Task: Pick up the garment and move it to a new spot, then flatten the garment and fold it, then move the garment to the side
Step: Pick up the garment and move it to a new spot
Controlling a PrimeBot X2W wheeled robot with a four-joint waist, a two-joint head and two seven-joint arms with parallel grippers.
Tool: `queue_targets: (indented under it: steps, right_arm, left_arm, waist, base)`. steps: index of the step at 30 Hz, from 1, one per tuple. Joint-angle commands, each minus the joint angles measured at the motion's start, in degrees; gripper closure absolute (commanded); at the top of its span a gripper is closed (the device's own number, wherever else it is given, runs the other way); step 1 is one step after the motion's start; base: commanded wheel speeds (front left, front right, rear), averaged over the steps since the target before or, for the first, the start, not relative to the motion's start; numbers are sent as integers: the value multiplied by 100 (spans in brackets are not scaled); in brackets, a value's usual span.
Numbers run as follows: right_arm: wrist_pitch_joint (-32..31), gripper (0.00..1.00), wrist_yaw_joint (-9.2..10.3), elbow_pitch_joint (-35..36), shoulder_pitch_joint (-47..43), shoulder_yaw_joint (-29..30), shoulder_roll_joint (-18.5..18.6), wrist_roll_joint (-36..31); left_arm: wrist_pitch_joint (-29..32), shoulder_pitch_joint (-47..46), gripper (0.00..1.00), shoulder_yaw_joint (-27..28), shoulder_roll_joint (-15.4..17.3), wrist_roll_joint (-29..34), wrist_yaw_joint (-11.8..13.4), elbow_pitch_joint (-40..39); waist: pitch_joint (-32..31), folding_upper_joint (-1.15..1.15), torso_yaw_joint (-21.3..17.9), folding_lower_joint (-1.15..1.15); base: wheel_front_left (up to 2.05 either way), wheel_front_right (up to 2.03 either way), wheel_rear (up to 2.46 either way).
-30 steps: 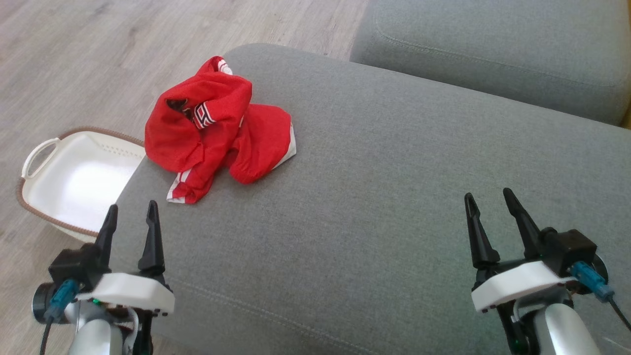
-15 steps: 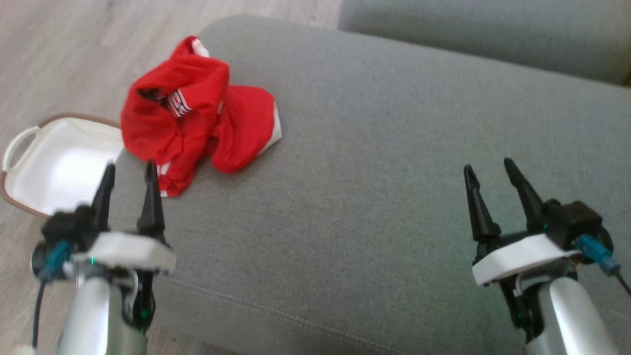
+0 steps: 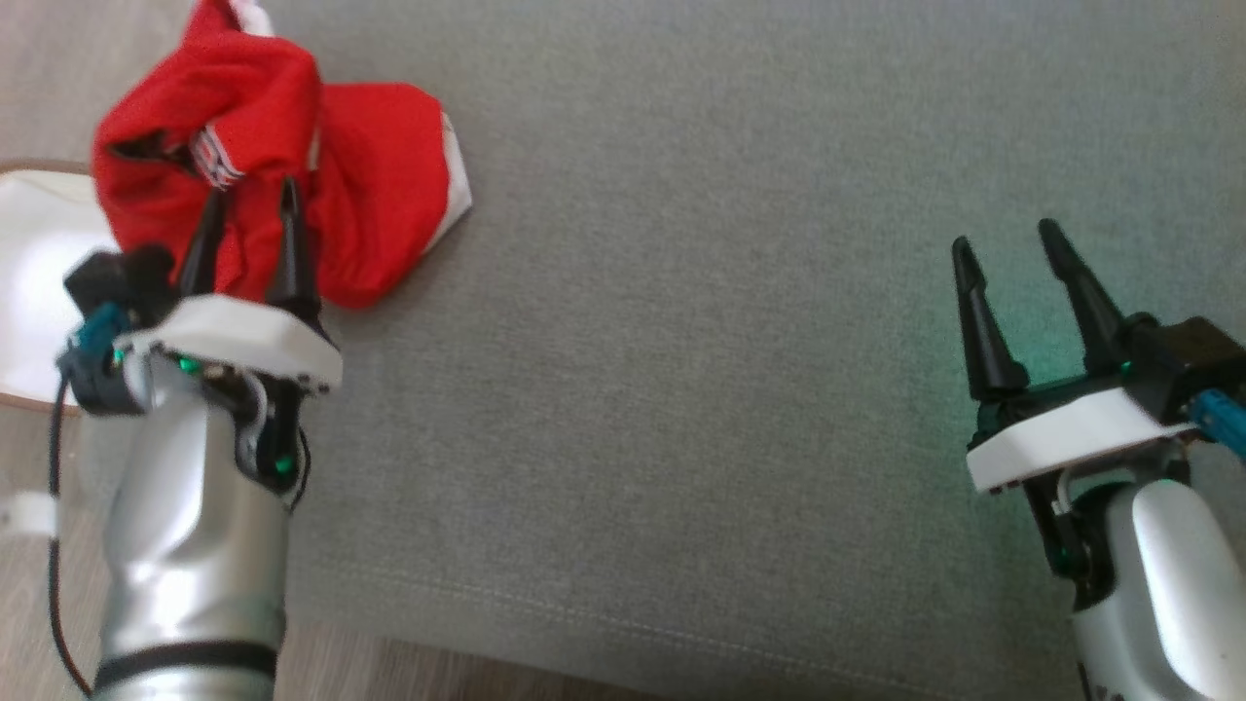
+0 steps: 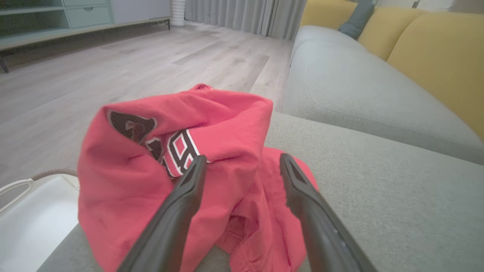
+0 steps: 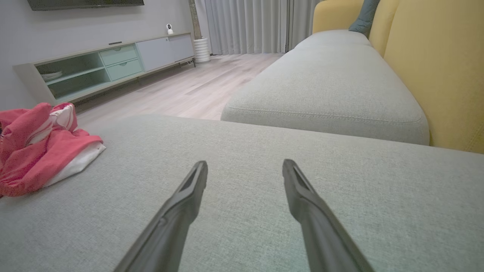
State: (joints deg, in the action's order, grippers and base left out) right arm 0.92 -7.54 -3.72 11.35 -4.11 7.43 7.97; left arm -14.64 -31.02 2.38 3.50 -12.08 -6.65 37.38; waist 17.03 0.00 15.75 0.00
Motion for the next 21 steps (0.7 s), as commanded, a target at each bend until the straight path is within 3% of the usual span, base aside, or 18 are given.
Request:
queue_targets:
  steps: [1, 11, 12, 13, 14, 21]
  right_arm:
    - [1, 0, 5, 241, 188, -103, 51, -25]
    - [6, 0, 5, 191, 213, -85, 28, 1]
    - [9, 0, 5, 178, 208, -90, 27, 14]
    - [15, 0, 5, 165, 203, -94, 26, 24]
    - [21, 0, 5, 151, 193, -95, 22, 39]
    - [47, 0, 5, 116, 149, -98, -4, 74]
  left_arm:
    - [-28, -315, 0, 160, 281, -29, -19, 44]
    - [419, -1400, 0, 193, 719, -167, 12, 1859]
    - [475, -1470, 11, 187, 754, -178, 8, 1964]
    - [546, -1535, 62, 185, 774, -206, 0, 2068]
    - [603, -1591, 98, 175, 795, -226, -8, 2157]
    - [289, -1843, 100, 92, 985, -196, -15, 2267]
  waist:
    - [208, 0, -121, 0]
    - [293, 0, -144, 0]
    - [281, 0, -146, 0]
    - [264, 0, -147, 0]
    - [242, 0, -148, 0]
    - [141, 0, -175, 0]
  base:
    - [0, 0, 0]
    - [0, 0, 0]
    - [0, 0, 0]
    - [0, 0, 0]
    - [0, 0, 0]
    - [0, 0, 0]
